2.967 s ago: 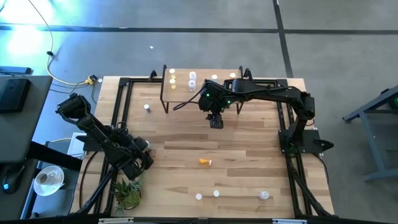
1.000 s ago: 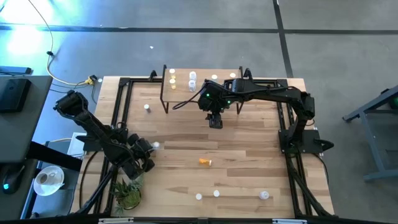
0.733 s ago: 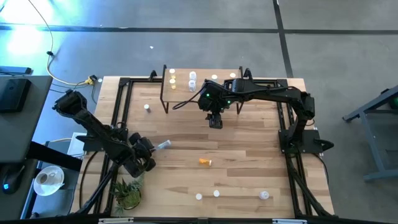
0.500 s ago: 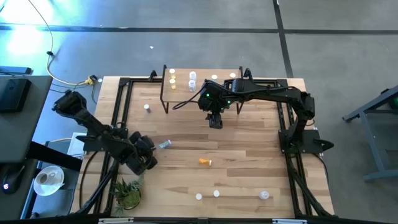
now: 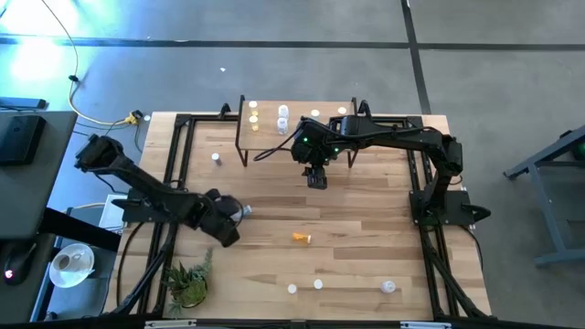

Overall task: Pick and place medicine bottles onto shelf by color
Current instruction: Put the bottom blue pill bottle into the shelf aligned with the blue pill bottle

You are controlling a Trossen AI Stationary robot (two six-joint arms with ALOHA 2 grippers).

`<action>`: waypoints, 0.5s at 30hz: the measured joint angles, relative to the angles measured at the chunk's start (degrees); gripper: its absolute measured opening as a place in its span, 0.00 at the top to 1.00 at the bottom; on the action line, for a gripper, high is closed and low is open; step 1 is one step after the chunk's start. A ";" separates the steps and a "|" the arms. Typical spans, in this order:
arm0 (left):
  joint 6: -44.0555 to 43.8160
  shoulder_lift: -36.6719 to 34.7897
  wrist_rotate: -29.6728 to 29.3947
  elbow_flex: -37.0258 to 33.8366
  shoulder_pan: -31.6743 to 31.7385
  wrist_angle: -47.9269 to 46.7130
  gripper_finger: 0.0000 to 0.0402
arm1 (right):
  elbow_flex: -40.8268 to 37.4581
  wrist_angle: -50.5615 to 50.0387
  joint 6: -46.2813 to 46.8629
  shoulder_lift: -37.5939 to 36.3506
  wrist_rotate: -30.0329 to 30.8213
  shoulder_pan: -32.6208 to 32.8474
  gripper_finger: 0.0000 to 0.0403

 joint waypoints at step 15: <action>6.63 1.00 5.98 2.50 11.11 0.07 0.41 | 0.00 -0.49 0.00 0.00 0.00 0.02 0.55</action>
